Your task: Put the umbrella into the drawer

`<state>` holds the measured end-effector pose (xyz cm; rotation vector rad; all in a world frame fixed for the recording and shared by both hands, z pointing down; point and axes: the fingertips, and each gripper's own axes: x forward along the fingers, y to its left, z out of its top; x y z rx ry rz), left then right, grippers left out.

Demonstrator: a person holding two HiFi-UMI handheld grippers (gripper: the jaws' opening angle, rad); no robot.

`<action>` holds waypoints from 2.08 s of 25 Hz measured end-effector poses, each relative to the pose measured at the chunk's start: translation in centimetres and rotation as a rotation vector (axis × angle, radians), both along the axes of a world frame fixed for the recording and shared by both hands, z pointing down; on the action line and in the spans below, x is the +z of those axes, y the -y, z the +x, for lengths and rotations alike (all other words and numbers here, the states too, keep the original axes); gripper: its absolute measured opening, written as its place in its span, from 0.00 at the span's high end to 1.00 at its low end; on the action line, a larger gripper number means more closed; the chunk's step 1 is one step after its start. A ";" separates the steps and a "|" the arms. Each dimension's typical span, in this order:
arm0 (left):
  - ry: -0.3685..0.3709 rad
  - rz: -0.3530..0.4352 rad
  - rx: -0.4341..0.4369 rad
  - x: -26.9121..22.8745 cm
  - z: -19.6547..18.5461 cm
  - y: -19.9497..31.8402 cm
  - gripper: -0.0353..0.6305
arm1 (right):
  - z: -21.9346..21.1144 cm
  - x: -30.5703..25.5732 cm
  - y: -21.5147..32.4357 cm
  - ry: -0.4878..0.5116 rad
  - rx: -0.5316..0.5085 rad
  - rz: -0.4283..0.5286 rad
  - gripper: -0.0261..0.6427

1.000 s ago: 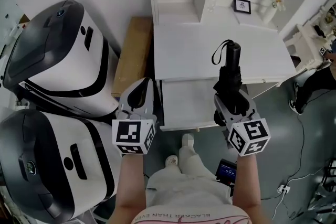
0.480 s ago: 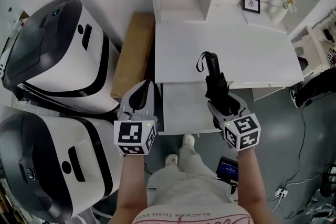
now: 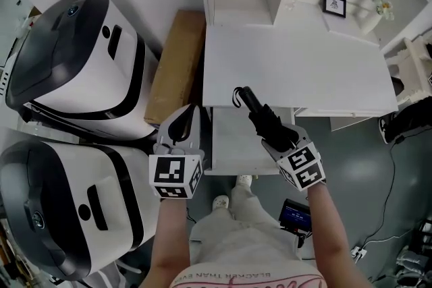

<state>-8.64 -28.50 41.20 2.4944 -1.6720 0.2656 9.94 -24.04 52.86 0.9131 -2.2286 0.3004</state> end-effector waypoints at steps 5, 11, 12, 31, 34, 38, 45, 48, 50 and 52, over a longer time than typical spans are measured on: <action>0.007 -0.017 -0.020 0.7 -0.3 0.5 0.93 | -0.6 1.9 0.2 -0.045 -0.083 -0.050 0.59; 0.014 -0.036 -0.039 1.4 -0.4 1.2 0.93 | -0.4 4.6 0.4 -0.106 -0.157 -0.126 0.59; 0.016 -0.040 -0.041 1.6 -0.4 1.3 0.93 | -0.4 5.1 0.5 -0.117 -0.170 -0.137 0.59; 0.039 -0.149 -0.109 5.5 -0.6 3.5 0.93 | -1.0 13.6 1.2 -0.235 -0.362 -0.352 0.59; 0.044 -0.160 -0.121 5.9 -0.8 3.7 0.93 | -1.1 15.0 1.5 -0.240 -0.373 -0.388 0.59; 0.050 -0.171 -0.130 6.4 -0.9 4.1 0.93 | -1.4 16.9 1.6 -0.250 -0.386 -0.438 0.59; 0.053 -0.175 -0.132 7.0 -0.6 5.0 0.93 | -1.4 20.0 2.0 -0.254 -0.351 -0.524 0.59; 0.064 -0.180 -0.128 7.4 -0.4 5.2 0.93 | -1.6 21.1 2.2 -0.257 -0.355 -0.544 0.59; 0.070 -0.187 -0.125 7.7 -0.3 5.2 0.93 | -1.5 22.0 2.2 -0.269 -0.349 -0.559 0.59; 0.077 -0.192 -0.118 8.0 -0.2 5.4 0.93 | -1.5 22.8 2.3 -0.285 -0.344 -0.569 0.59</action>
